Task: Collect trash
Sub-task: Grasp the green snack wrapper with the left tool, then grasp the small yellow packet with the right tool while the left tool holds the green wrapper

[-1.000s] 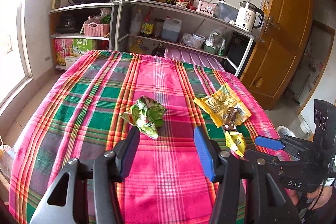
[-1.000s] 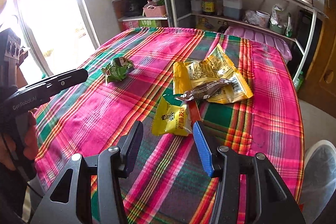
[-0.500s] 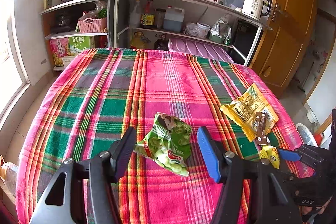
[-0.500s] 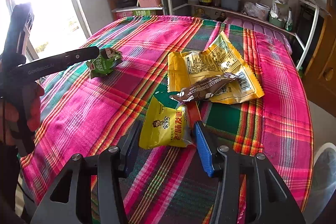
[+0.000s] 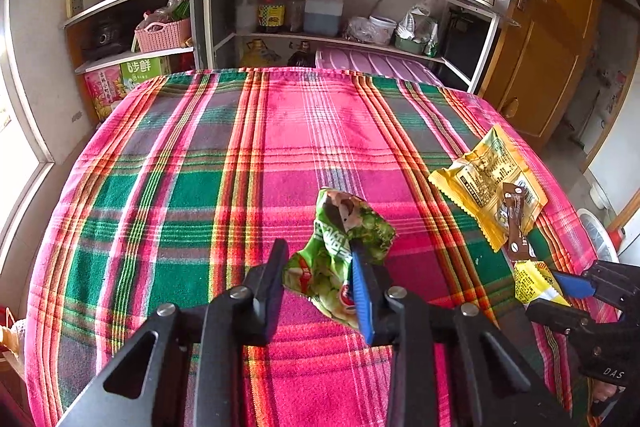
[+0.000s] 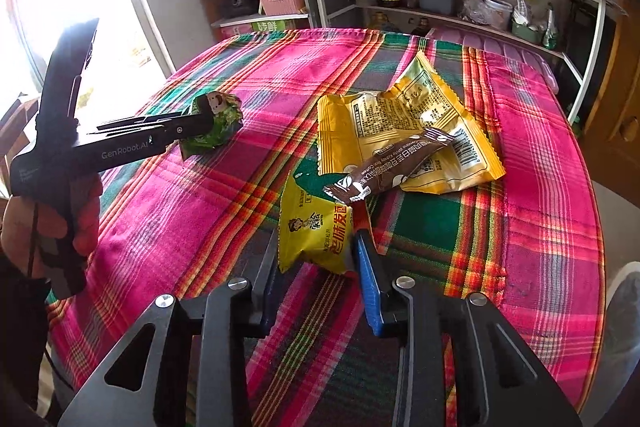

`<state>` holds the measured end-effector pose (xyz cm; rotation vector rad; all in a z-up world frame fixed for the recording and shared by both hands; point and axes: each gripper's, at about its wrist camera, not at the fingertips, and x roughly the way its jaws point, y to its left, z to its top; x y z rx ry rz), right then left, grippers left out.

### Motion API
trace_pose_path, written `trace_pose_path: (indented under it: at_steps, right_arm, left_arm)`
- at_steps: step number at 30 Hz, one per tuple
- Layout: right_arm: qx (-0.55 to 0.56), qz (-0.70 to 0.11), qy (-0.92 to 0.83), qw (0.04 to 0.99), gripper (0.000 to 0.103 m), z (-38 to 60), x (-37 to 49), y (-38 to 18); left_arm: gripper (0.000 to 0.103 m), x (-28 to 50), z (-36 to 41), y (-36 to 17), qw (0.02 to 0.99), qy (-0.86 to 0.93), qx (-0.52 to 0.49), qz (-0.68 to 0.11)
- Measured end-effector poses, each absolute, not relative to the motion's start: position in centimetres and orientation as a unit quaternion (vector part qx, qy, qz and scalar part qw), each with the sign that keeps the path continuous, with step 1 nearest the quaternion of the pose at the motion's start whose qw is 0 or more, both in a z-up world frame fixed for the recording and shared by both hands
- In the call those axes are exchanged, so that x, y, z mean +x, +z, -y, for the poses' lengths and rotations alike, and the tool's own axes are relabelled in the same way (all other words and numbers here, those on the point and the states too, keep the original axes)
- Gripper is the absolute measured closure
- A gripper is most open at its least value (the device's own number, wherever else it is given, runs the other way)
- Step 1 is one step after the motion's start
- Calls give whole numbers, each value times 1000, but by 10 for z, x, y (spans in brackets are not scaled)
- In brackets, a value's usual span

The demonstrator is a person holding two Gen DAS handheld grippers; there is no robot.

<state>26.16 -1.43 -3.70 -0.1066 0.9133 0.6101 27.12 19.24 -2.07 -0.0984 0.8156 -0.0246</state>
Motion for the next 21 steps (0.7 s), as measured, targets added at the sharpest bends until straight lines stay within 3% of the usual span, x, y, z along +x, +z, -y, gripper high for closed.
trace_pose_path:
  at_steps: [5, 21]
  right_arm:
    - [-46, -431, 293, 852, 72, 19, 256, -34]
    - [1, -404, 280, 871, 73, 68, 222, -10]
  left_arm:
    - [81, 261, -183, -18, 919, -18, -41, -392]
    - [82, 186, -140, 8, 936, -48, -90, -338]
